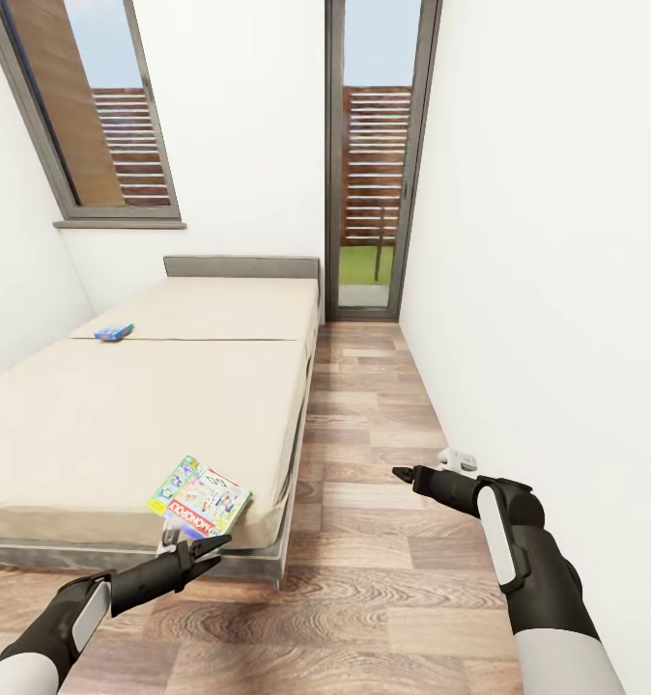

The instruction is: Put all the toys in the child's room - the three board games (two on the bed and one on the table), the two jigsaw puzzles on the table, and the tennis ball on the table - inside the toy box on the table in the child's room.

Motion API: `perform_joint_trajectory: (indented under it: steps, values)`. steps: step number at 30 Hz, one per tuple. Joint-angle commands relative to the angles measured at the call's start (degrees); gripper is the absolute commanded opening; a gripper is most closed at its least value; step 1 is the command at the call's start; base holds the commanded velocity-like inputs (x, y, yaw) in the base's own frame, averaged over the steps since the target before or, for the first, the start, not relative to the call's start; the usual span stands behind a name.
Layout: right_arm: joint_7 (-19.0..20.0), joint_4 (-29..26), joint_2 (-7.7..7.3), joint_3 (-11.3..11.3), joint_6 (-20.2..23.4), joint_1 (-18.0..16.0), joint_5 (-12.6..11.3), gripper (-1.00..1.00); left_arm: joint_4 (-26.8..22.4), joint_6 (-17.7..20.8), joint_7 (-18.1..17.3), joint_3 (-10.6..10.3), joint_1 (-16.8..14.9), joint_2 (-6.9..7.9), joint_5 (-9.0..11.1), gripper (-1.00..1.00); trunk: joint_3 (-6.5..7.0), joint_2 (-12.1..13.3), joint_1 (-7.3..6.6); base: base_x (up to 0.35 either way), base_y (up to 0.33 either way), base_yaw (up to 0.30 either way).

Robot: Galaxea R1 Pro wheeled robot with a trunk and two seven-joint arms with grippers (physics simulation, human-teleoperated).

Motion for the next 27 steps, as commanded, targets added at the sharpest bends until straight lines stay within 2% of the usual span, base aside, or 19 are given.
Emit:
perform_joint_trajectory:
  steps: [1,6,9,19,27]
  values:
    - [0.1,0.0,0.06,-0.2,0.3,0.0,-0.2,1.00,0.0,0.5,-0.2,0.1,0.0,0.01,0.1,1.00,-0.05,0.0,-0.01,0.000,0.000,0.000]
    - [0.1,0.0,0.06,-0.2,0.3,0.0,-0.2,1.00,0.0,0.5,-0.3,0.1,0.0,0.00,0.2,1.00,-0.05,0.0,-0.01,0.000,0.000,0.000]
    - [0.1,0.0,0.06,-0.2,0.3,0.0,-0.2,1.00,0.0,0.5,-0.3,0.1,0.0,0.00,0.2,1.00,0.49,1.2,-0.67,0.000,0.000,0.000]
    - [0.1,0.0,0.07,-0.2,0.3,0.0,-0.2,1.00,0.0,0.5,-0.3,0.1,0.0,0.06,0.2,1.00,0.49,1.2,-0.67,0.000,0.000,0.000]
    - [0.1,0.0,0.12,-0.2,0.3,0.0,-0.2,1.00,0.0,0.5,-0.3,2.0,0.0,0.07,0.2,1.00,0.67,1.6,-0.89,0.000,0.000,0.000]
